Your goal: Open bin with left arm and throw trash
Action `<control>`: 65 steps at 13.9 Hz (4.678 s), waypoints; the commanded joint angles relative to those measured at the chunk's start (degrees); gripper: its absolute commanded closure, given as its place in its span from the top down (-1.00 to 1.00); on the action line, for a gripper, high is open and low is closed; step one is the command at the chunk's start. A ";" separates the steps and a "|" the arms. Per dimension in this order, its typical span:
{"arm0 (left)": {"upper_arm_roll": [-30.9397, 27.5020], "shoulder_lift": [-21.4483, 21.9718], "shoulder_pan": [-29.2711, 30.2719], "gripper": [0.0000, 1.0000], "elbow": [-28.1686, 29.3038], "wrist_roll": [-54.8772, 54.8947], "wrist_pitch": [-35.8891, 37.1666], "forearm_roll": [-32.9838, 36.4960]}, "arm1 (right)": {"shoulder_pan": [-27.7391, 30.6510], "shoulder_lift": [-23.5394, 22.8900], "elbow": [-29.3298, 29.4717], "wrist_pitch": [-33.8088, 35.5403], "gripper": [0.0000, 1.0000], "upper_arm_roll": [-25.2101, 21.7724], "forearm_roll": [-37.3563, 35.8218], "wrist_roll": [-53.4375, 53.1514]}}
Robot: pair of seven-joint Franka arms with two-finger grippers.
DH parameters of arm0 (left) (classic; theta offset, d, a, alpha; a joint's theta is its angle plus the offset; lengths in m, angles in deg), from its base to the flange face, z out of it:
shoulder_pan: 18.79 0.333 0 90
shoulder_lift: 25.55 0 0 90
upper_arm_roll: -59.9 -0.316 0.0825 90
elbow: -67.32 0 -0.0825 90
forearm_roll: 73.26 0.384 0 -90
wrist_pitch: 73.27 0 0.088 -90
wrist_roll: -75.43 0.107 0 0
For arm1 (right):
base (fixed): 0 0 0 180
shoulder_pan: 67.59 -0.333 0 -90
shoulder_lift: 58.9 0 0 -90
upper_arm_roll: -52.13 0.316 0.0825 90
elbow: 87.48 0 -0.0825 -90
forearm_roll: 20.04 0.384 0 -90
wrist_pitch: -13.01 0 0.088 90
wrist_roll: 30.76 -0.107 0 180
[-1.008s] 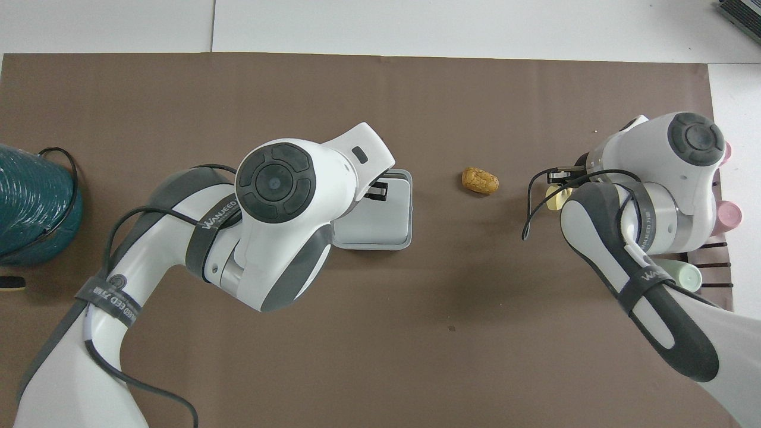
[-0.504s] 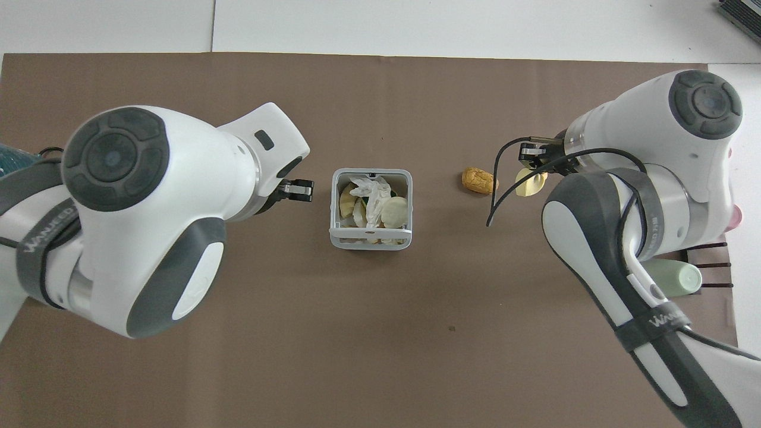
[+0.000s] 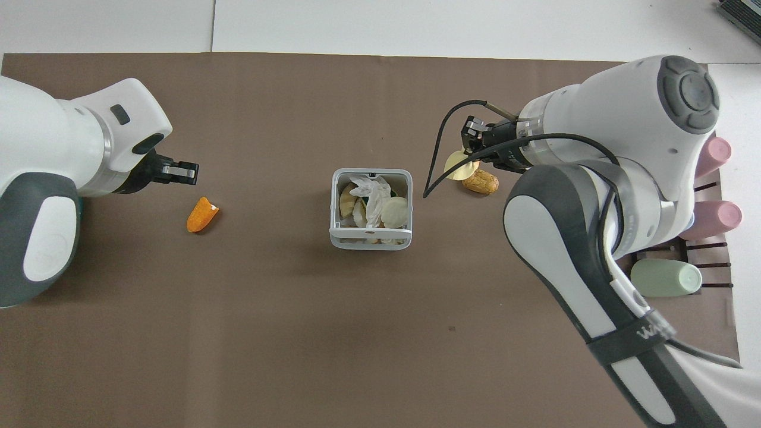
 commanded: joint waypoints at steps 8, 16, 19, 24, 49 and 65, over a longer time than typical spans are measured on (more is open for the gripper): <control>0.62 -0.90 7.00 0.82 6.73 5.76 -10.98 0.45 | -9.11 -9.18 5.49 -2.94 -1.00 0.04 1.40 -13.22; 0.71 -9.87 10.44 0.79 13.33 11.39 -29.63 0.36 | -10.78 -10.33 1.45 -3.82 -0.54 0.04 2.28 -12.35; 0.71 -12.43 10.17 0.79 14.21 11.91 -31.73 0.36 | -10.87 -10.24 1.71 -3.73 1.00 0.04 1.49 -11.99; 1.06 -11.65 8.16 0.84 19.64 12.80 -31.91 0.36 | -10.08 -7.88 2.33 -2.50 1.00 -0.13 1.31 -11.99; 2.72 -7.24 6.48 -1.00 4.82 11.23 -10.74 -0.25 | 4.42 -7.34 -19.47 -29.13 1.00 -0.48 -11.17 90.04; 3.52 -12.25 -16.72 -1.00 3.66 -16.65 -29.53 -5.70 | 4.24 -2.96 -14.82 -16.94 -1.00 -0.75 -11.26 69.52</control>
